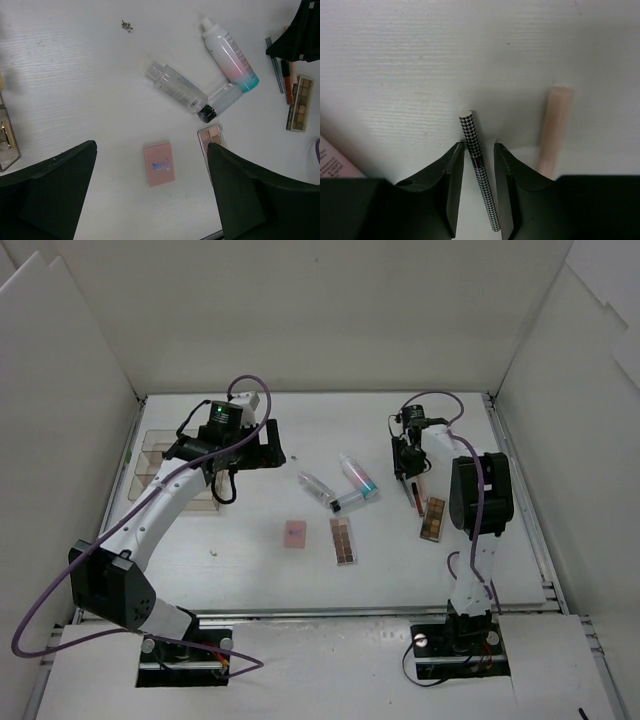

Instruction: Organize the makeup

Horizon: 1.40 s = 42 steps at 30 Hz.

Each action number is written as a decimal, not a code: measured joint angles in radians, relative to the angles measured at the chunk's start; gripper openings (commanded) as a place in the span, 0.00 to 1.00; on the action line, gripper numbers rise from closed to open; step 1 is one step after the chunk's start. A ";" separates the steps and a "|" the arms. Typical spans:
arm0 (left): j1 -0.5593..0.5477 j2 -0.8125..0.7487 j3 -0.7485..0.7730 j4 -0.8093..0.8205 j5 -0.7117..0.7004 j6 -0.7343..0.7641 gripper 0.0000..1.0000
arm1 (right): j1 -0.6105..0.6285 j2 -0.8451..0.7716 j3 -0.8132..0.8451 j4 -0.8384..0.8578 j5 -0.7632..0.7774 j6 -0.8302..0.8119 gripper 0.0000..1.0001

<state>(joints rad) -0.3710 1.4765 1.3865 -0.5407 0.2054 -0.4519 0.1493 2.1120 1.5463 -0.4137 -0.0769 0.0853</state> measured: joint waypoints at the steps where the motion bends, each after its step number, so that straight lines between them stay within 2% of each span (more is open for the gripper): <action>1: -0.002 -0.010 -0.010 0.002 0.003 0.000 0.88 | 0.000 0.002 0.001 0.001 0.000 -0.002 0.21; 2: -0.003 -0.017 -0.021 0.002 0.006 0.000 0.88 | 0.000 0.004 0.003 0.000 0.000 -0.003 0.13; 5: -0.008 -0.024 -0.045 0.000 0.018 0.000 0.88 | 0.000 0.009 0.011 0.002 -0.004 -0.010 0.00; 13: -0.058 -0.027 -0.068 0.040 0.101 -0.001 0.85 | 0.000 -0.031 0.011 -0.015 -0.026 -0.002 0.00; 19: -0.135 -0.004 -0.048 0.109 0.216 -0.025 0.79 | 0.030 -0.266 0.011 -0.026 -0.065 0.048 0.00; 25: -0.207 0.101 0.014 0.204 0.320 -0.088 0.69 | 0.126 -0.477 0.011 -0.025 -0.158 0.136 0.00; 36: -0.285 0.171 0.022 0.329 0.371 -0.180 0.59 | 0.251 -0.555 -0.014 -0.041 -0.213 0.256 0.00; 42: -0.296 0.171 0.022 0.393 0.354 -0.227 0.46 | 0.285 -0.585 -0.025 -0.040 -0.217 0.293 0.00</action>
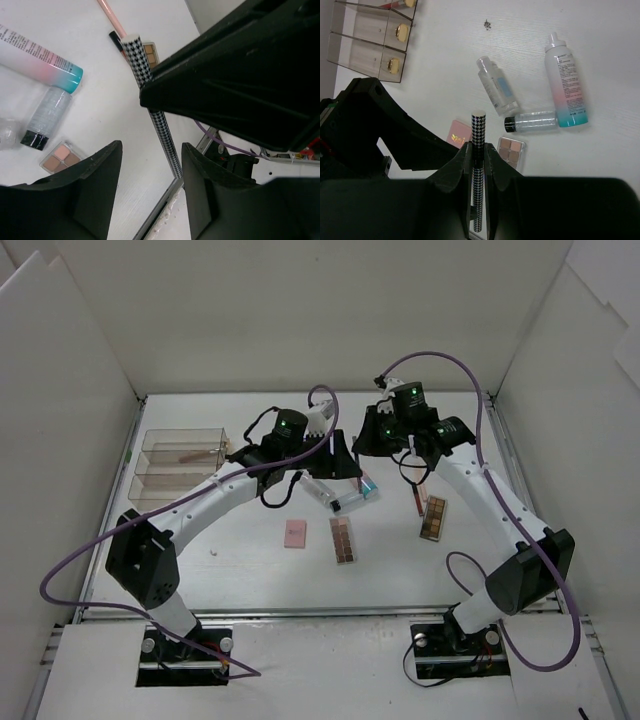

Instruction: Organize the makeup

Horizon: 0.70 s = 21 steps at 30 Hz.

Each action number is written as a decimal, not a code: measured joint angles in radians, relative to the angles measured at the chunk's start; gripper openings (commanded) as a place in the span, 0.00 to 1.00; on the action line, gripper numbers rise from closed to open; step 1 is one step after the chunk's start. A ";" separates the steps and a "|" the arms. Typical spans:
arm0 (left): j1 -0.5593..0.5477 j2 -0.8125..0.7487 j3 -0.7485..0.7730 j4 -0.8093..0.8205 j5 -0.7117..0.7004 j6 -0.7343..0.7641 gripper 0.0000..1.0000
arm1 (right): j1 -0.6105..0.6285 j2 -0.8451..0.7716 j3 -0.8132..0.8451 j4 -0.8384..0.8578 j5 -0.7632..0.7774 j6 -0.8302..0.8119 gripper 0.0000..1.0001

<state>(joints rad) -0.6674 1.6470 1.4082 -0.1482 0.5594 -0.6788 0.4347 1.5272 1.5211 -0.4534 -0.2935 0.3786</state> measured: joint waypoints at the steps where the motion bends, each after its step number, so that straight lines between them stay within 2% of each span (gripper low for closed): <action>1: 0.000 0.000 0.000 0.007 -0.007 -0.008 0.42 | 0.005 -0.003 -0.003 0.000 0.000 0.005 0.00; 3: 0.000 0.000 0.000 0.021 -0.017 -0.023 0.36 | 0.013 -0.008 -0.009 0.000 0.000 0.016 0.00; 7: 0.000 0.000 0.000 0.040 -0.029 -0.044 0.19 | 0.026 -0.009 -0.010 0.002 0.003 0.034 0.00; 12: 0.000 0.000 -0.004 0.048 -0.039 -0.062 0.07 | 0.035 -0.010 -0.018 0.013 0.016 0.049 0.00; 13: 0.000 0.000 -0.006 0.049 -0.041 -0.065 0.00 | 0.036 -0.011 -0.018 0.016 0.018 0.050 0.00; 14: 0.002 0.000 -0.009 0.051 -0.040 -0.067 0.00 | 0.038 -0.011 -0.019 0.018 0.021 0.051 0.00; 15: 0.002 0.000 -0.011 0.051 -0.041 -0.067 0.00 | 0.039 -0.011 -0.020 0.019 0.024 0.052 0.06; 17: 0.002 0.000 -0.013 0.054 -0.042 -0.069 0.00 | 0.040 -0.011 -0.022 0.018 0.028 0.056 0.26; 18: 0.004 0.000 -0.015 0.055 -0.040 -0.070 0.00 | 0.041 -0.011 -0.022 0.019 0.029 0.063 0.46; 21: 0.015 -0.004 -0.036 0.061 -0.031 -0.075 0.00 | 0.043 -0.012 -0.022 0.032 0.050 0.071 0.71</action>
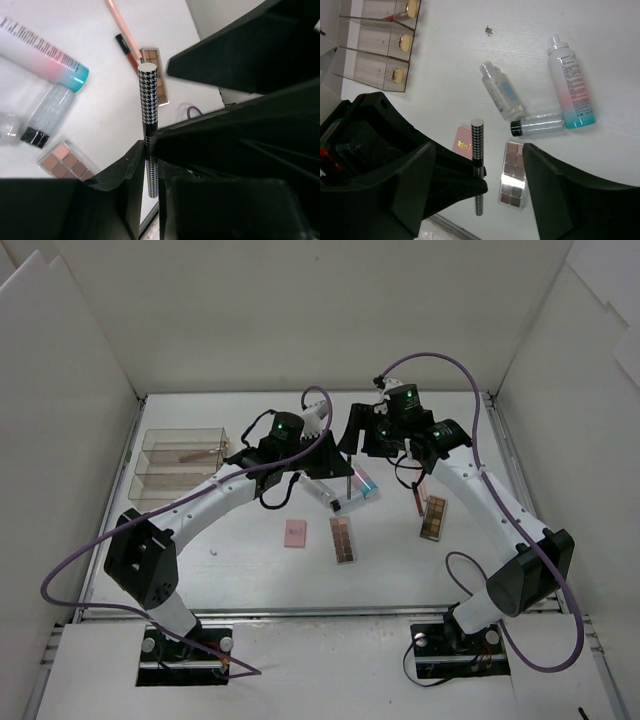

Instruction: Organize the makeup

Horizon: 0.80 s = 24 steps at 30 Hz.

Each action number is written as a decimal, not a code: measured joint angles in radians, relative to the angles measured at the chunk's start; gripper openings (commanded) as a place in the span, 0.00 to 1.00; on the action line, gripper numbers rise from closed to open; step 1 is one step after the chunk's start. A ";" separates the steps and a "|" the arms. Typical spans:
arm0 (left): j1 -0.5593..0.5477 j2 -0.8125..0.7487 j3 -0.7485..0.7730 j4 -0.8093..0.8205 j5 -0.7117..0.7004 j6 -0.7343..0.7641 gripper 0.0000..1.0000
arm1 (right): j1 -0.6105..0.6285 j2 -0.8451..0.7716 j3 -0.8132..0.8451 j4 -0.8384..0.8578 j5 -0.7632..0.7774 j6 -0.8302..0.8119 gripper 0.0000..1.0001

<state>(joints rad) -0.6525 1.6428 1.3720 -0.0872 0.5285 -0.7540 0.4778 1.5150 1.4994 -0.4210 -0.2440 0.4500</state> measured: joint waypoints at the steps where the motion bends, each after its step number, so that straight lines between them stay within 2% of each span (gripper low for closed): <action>1: 0.008 -0.003 -0.014 0.003 0.003 -0.005 0.00 | -0.005 -0.001 0.000 0.002 0.007 0.002 0.74; 3: 0.029 -0.009 -0.043 0.007 0.008 -0.011 0.00 | -0.016 -0.004 0.000 0.002 0.011 -0.001 0.79; 8: 0.146 -0.027 -0.105 0.010 0.018 -0.021 0.00 | -0.113 -0.027 -0.010 0.005 0.031 -0.013 0.81; 13: 0.374 -0.074 -0.162 0.008 0.010 -0.063 0.00 | -0.204 -0.082 -0.066 -0.010 0.126 -0.060 0.82; 17: 0.565 -0.080 -0.163 0.008 -0.057 -0.107 0.00 | -0.235 -0.113 -0.116 -0.037 0.184 -0.090 0.82; 24: 0.758 -0.014 -0.126 0.048 -0.160 -0.251 0.00 | -0.267 -0.117 -0.171 -0.070 0.207 -0.120 0.82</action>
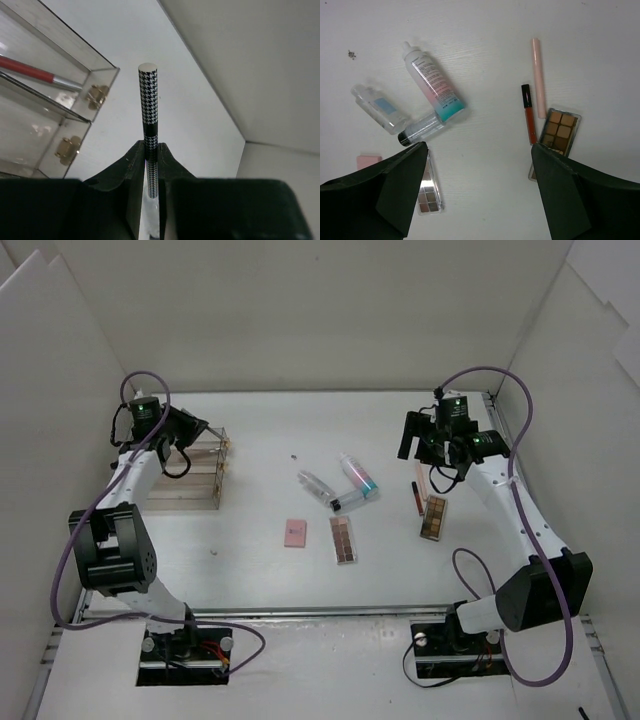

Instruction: Organize the makeup

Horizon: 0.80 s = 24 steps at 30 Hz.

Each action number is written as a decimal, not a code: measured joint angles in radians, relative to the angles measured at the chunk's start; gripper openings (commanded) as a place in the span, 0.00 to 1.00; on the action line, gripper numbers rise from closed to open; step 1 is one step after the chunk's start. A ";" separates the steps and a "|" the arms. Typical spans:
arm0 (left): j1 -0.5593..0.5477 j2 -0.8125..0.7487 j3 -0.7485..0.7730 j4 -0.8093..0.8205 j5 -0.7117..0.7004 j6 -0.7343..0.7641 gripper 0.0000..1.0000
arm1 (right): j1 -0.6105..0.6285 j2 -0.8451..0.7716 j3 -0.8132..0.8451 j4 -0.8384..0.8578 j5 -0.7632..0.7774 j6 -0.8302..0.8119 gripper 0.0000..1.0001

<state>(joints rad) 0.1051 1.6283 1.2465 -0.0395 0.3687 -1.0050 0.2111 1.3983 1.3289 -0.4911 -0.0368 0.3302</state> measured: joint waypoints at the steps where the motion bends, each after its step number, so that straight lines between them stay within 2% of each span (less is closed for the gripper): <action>1: 0.016 0.021 0.013 0.002 -0.010 -0.016 0.00 | -0.009 0.000 -0.002 -0.003 0.002 -0.005 0.82; 6: 0.078 0.146 0.095 0.016 -0.063 -0.098 0.01 | -0.053 -0.001 -0.002 -0.014 0.008 -0.025 0.83; 10: 0.112 0.211 0.102 0.021 -0.097 -0.150 0.02 | -0.082 -0.002 -0.003 -0.015 0.009 -0.036 0.83; 13: 0.127 0.262 0.116 0.019 -0.118 -0.182 0.07 | -0.095 -0.002 -0.011 -0.016 0.012 -0.042 0.83; 17: 0.132 0.312 0.144 0.015 -0.140 -0.209 0.27 | -0.106 0.001 -0.019 -0.021 0.015 -0.045 0.83; 22: 0.132 0.340 0.183 0.011 -0.154 -0.222 0.38 | -0.112 0.036 -0.019 -0.021 0.039 -0.050 0.81; 24: 0.132 0.341 0.187 0.007 -0.159 -0.226 0.43 | -0.113 0.069 -0.019 -0.021 0.044 -0.052 0.77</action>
<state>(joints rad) 0.2367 1.9690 1.4334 -0.0322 0.2100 -1.2312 0.0986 1.4677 1.3094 -0.5121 0.0074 0.2779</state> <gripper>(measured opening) 0.389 0.797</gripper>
